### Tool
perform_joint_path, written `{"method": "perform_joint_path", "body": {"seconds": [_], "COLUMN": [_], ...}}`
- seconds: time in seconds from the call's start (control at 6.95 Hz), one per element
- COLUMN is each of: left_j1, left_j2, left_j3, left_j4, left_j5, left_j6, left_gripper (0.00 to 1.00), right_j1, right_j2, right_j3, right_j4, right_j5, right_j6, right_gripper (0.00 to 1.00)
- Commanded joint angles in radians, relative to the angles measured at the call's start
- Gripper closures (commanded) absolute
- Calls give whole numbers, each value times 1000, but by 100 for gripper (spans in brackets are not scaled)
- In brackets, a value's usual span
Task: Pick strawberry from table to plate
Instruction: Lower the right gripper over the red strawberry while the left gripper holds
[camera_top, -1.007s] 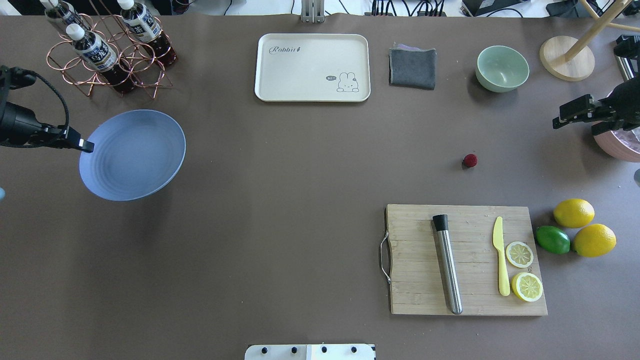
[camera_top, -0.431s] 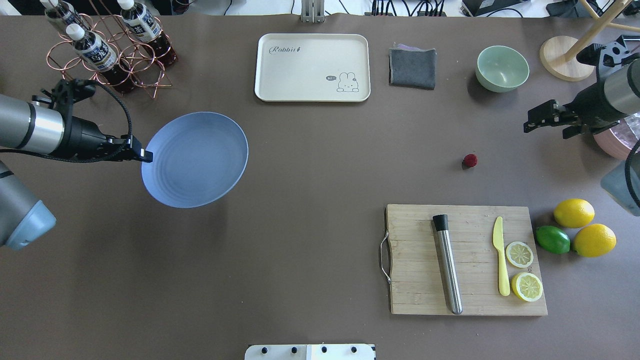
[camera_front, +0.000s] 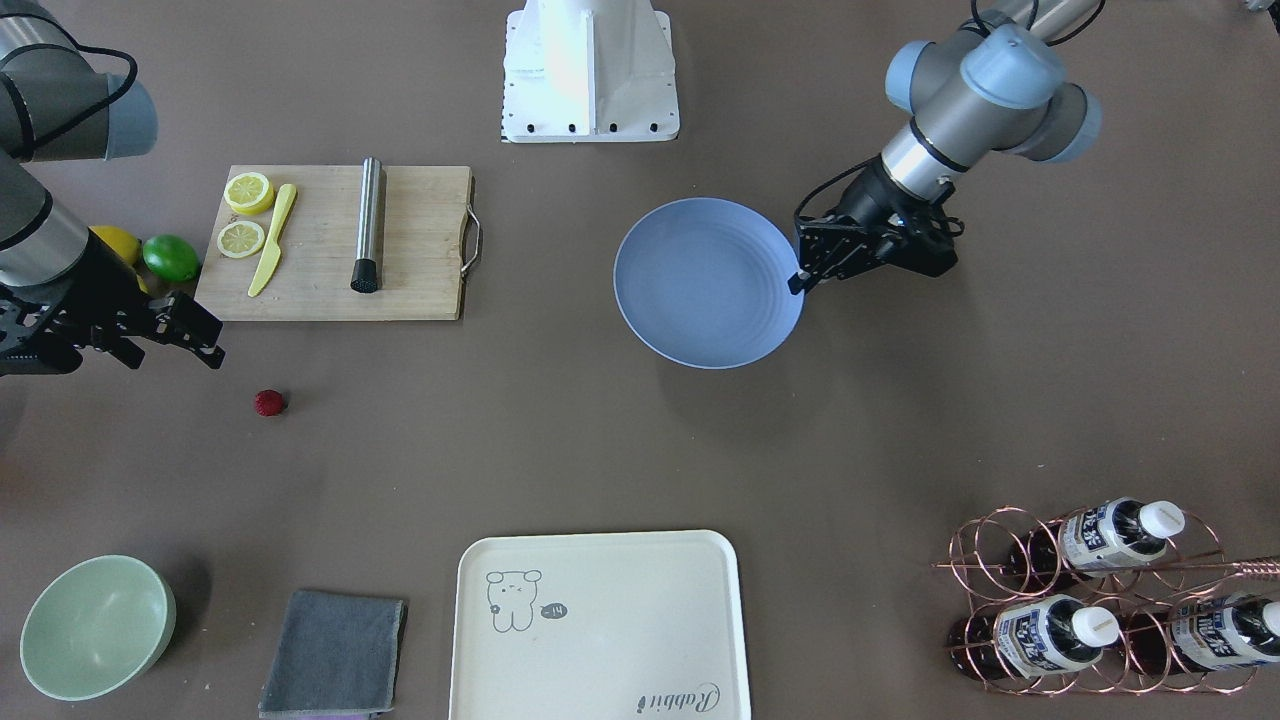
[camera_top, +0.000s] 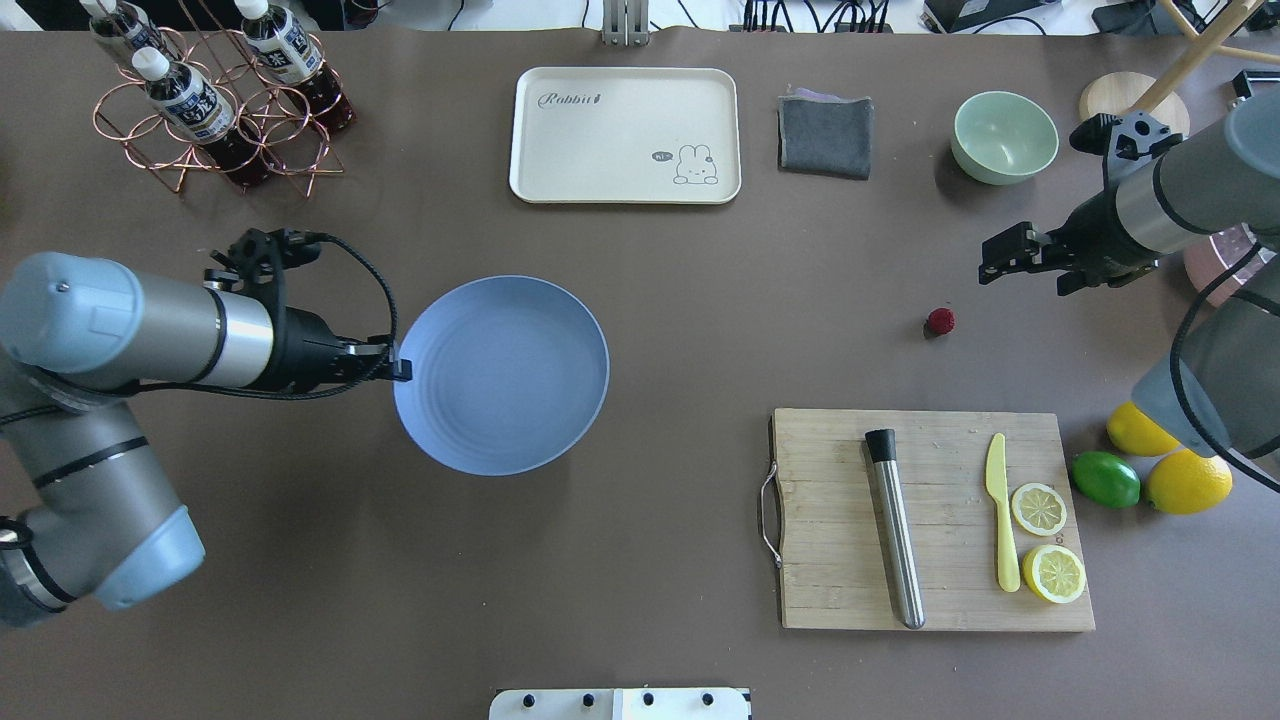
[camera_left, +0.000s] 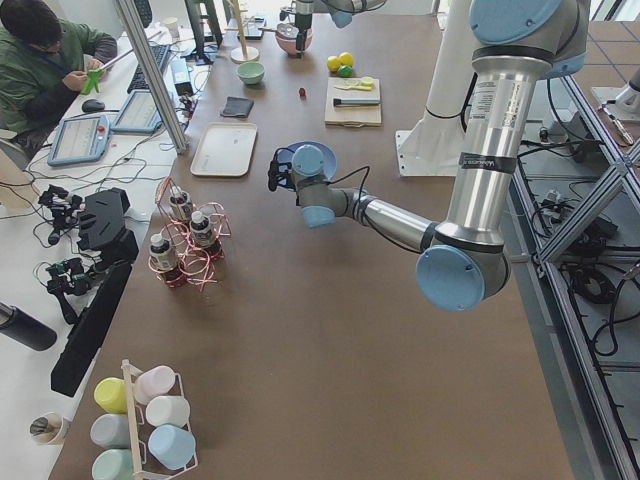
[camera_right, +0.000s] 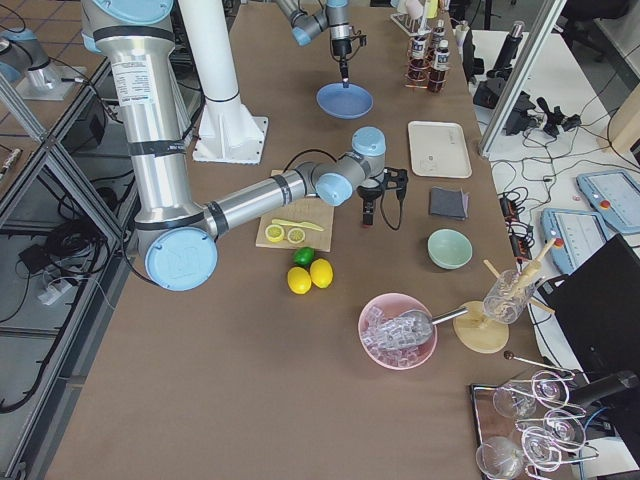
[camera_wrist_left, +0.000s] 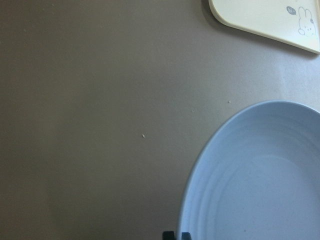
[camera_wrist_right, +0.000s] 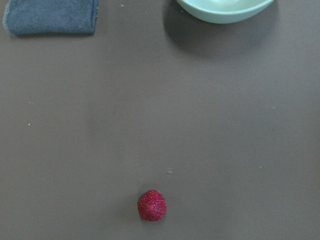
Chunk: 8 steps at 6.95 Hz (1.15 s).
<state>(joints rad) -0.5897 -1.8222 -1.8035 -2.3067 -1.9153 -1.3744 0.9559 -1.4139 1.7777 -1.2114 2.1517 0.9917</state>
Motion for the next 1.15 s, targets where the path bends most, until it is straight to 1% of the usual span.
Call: {"method": "perform_joint_path", "body": {"seconds": [0.0, 0.14, 0.29, 0.58, 1.01], "left_j1": [198, 214, 214, 209, 214], "left_j2": [-185, -193, -193, -219, -220], "left_j3": [9, 12, 38, 116, 121], "left_j4": [192, 200, 201, 193, 191], "left_j5": [227, 248, 249, 268, 268], "left_j6": [-66, -69, -69, -66, -66], "left_gripper": [100, 100, 100, 100, 100], "right_j1": [-35, -42, -58, -98, -112], "right_j2": [3, 4, 4, 28, 30], "right_j3": [2, -1, -3, -6, -14], "right_j4": [3, 3, 3, 3, 3], "right_j5": [-32, -32, -39, -87, -90], "right_j6": [5, 5, 24, 74, 77], "right_gripper": [0, 0, 0, 0, 0]}}
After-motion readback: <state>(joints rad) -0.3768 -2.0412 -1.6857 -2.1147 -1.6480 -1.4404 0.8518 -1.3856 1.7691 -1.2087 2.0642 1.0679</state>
